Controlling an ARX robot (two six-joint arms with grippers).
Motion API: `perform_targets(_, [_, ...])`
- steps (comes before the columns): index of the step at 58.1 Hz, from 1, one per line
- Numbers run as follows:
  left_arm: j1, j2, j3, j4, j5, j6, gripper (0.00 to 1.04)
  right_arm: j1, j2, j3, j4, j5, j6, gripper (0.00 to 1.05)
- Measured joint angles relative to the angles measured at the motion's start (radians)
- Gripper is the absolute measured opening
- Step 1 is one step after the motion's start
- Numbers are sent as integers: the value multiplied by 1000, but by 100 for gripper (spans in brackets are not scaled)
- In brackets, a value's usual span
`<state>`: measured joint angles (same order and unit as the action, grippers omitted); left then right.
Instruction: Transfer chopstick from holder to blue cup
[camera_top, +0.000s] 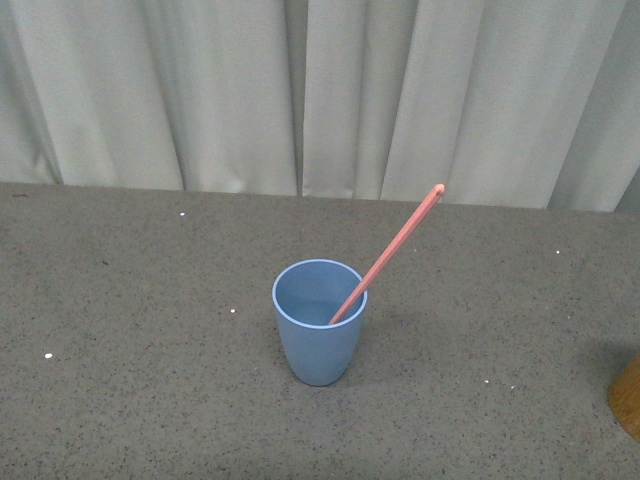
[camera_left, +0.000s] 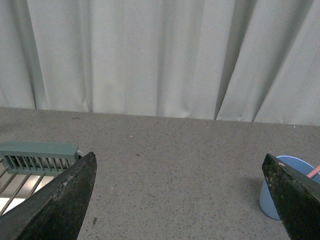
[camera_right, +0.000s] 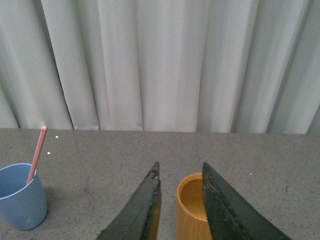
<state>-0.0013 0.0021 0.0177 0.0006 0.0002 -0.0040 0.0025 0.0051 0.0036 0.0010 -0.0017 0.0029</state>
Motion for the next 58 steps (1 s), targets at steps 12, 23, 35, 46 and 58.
perform_targets(12, [0,0,0,0,0,0,98,0,0,0,0,0,0,64])
perform_targets(23, [0,0,0,0,0,0,98,0,0,0,0,0,0,96])
perform_targets(35, [0,0,0,0,0,0,98,0,0,0,0,0,0,95])
perform_targets(46, [0,0,0,0,0,0,98,0,0,0,0,0,0,95])
perform_targets(58, [0,0,0,0,0,0,98,0,0,0,0,0,0,95])
